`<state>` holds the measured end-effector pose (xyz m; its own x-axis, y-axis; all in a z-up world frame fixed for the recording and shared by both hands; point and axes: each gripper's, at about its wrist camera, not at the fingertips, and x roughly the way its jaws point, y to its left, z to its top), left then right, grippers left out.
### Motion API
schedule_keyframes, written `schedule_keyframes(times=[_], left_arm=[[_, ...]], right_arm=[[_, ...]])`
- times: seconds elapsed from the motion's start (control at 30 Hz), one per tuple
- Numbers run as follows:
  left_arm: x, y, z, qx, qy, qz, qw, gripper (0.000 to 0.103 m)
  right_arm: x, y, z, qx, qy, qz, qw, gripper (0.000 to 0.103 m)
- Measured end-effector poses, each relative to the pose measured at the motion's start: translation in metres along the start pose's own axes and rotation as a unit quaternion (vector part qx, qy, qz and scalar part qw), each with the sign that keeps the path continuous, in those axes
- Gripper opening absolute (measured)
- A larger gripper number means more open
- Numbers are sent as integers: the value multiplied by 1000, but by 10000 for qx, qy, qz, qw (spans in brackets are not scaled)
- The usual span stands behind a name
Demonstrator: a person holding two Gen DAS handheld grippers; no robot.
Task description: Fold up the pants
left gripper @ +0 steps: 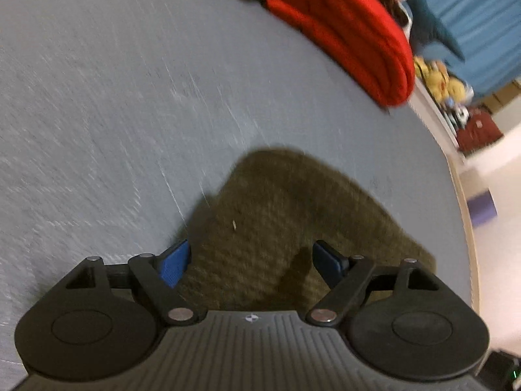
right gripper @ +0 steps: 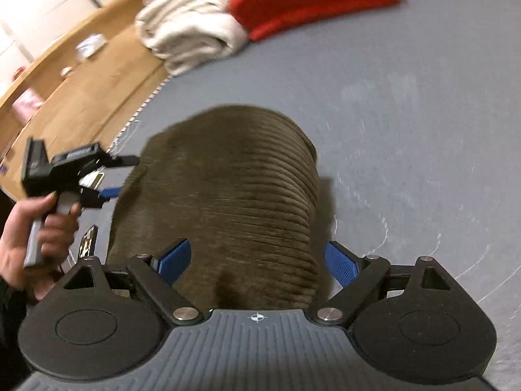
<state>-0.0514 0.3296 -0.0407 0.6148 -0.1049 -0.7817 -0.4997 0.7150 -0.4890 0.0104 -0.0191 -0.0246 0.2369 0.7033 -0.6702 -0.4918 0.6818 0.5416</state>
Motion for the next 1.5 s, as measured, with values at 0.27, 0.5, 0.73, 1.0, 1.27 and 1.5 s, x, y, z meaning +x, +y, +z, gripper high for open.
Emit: schedule_keyframes(times=[0.27, 0.5, 0.73, 1.0, 1.27, 1.5], left_arm=[[60, 18, -1, -197, 558, -473, 9971, 89], [59, -10, -10, -95, 497, -667, 9965, 59], [80, -113, -45, 550, 779, -1476, 9844, 50], [120, -219, -68, 1104, 507, -1671, 9784, 49], [86, -257, -75, 1966, -547, -1142, 9723, 49], [89, -284, -136, 3683, 93, -1502, 9175, 46]], right_arm=[[43, -16, 1, 337, 418, 282, 9982, 89], [18, -9, 11, 65, 81, 341, 9994, 39], [-90, -54, 38, 185, -860, 14, 9961, 38], [-193, -141, 30, 71, -1556, -633, 9858, 41], [-219, -197, 22, 481, -1948, -2365, 9507, 52], [-176, -152, -8, -1277, -620, -1430, 9795, 52]])
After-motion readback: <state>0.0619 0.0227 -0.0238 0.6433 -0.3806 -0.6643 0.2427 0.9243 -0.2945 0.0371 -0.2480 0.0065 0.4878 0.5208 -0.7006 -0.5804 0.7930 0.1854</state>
